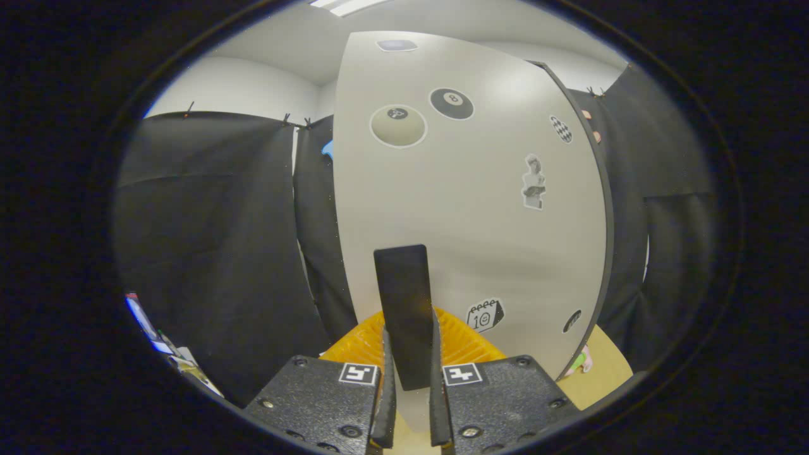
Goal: Open the shoe cabinet door, grab the shoes and put them into the shoe cabinet, then close the shoe cabinet door.
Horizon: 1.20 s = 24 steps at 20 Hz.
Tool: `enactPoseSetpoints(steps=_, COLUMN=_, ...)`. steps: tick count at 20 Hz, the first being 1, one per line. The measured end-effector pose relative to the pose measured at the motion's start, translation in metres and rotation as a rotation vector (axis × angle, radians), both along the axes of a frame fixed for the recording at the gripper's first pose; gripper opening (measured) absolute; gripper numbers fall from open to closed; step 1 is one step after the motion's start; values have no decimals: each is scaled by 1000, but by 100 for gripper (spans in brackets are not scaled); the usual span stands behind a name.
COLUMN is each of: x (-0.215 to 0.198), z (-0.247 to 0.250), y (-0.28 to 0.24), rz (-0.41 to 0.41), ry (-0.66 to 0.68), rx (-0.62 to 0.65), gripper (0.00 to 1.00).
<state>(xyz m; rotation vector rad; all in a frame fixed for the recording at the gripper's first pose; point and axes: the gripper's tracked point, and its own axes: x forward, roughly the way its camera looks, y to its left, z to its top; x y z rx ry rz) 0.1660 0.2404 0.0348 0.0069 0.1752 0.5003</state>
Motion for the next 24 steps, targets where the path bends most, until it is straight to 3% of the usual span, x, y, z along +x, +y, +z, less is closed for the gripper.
enactPoseSetpoints(steps=16, x=-28, z=8, y=-55, rz=25, ry=-31, rx=2, gripper=23)
enactPoseSetpoints(steps=24, x=-33, z=13, y=-84, rz=-3, ry=-71, rx=7, gripper=22)
